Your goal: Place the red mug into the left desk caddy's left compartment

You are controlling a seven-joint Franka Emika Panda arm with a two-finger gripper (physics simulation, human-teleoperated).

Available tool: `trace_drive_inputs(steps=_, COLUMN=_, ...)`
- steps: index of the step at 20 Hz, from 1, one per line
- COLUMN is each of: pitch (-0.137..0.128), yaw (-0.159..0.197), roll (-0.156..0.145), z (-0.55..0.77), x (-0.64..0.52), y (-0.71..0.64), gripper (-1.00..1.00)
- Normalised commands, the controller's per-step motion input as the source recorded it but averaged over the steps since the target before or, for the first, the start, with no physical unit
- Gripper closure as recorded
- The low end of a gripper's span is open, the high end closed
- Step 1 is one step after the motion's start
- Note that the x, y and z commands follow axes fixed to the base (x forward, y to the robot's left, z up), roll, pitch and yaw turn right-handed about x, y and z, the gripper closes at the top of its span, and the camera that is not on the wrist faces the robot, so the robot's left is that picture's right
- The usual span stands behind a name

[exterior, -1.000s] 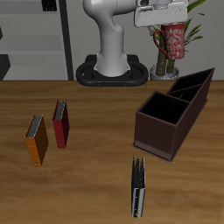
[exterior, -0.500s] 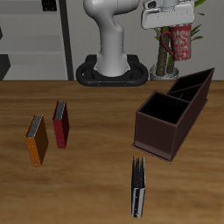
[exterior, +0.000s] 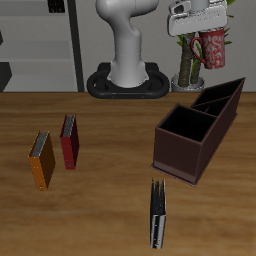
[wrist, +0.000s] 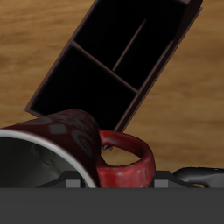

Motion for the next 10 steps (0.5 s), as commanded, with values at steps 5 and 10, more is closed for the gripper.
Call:
trace_drive_inputs(steps=5, pitch=0.032, yaw=-0.02, roll=-0.027, z=0.06, x=0.27, y=-0.16, gripper=1.0)
trace_drive_inputs(steps=10, pitch=0.02, yaw=-0.011, roll=-0.036, z=0.07, x=0.46, y=-0.26, gripper=1.0)
